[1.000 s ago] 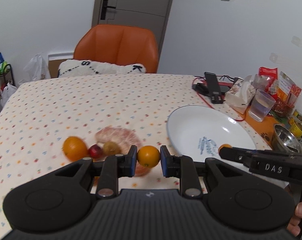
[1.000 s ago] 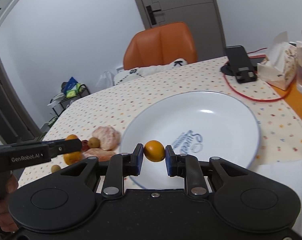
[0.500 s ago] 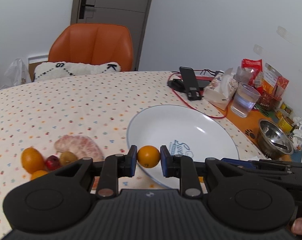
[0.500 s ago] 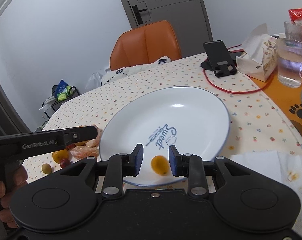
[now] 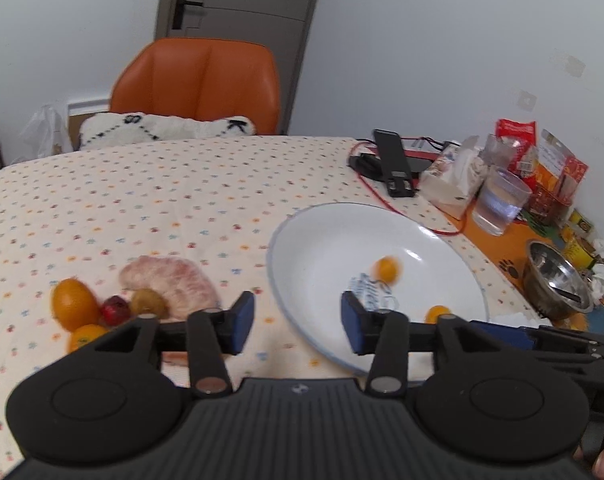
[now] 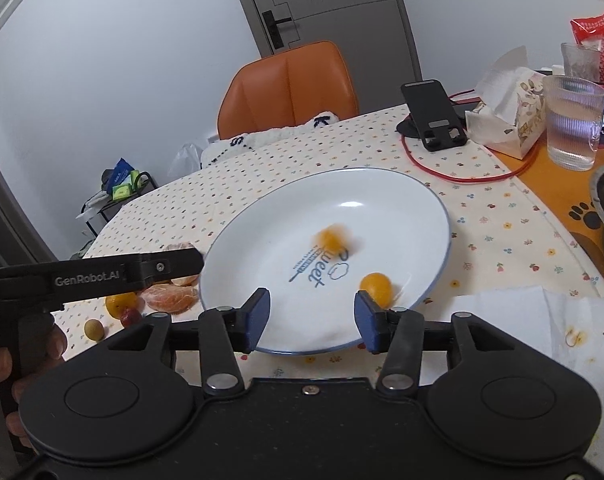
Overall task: Organize fruits
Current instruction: 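Carry both tangerines over the white plate and open both tools to drop them, then move both open tools back to the fruit pile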
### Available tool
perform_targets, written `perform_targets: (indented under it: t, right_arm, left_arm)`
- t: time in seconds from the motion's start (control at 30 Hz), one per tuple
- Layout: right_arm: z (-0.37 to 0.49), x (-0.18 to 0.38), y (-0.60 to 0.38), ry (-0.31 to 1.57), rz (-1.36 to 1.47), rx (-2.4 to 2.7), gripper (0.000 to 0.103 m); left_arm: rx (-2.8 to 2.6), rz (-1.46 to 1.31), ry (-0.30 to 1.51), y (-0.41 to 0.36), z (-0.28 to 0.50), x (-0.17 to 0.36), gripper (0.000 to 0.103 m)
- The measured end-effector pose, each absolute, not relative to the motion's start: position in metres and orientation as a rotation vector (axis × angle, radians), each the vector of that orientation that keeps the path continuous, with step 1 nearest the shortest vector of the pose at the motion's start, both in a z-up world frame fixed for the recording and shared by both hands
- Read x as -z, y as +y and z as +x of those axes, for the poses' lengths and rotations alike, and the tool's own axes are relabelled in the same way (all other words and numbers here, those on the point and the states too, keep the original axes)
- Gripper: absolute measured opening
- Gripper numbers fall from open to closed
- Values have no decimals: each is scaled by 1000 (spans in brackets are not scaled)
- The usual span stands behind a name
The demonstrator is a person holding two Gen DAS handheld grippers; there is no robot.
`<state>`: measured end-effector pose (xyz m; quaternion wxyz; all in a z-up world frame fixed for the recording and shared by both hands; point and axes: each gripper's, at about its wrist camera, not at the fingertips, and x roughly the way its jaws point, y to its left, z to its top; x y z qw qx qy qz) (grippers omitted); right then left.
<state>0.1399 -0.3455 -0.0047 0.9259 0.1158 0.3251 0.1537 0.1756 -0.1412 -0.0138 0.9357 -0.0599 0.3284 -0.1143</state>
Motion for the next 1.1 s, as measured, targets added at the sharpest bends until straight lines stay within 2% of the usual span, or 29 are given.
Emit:
perform_targets:
  t: [0.2,0.33,1.1]
  right_arm:
    - [139,2,-334,655,235,-337,57]
    - [139,1,-324,649,230,-358,59]
    - [141,3,-272,661,197,-471,59]
  left_arm:
    - [181,-125,674,-120,168,12,52]
    - [149,-130,661,-106,160,11,64]
    - [14,-179,690,-38,131,30,65]
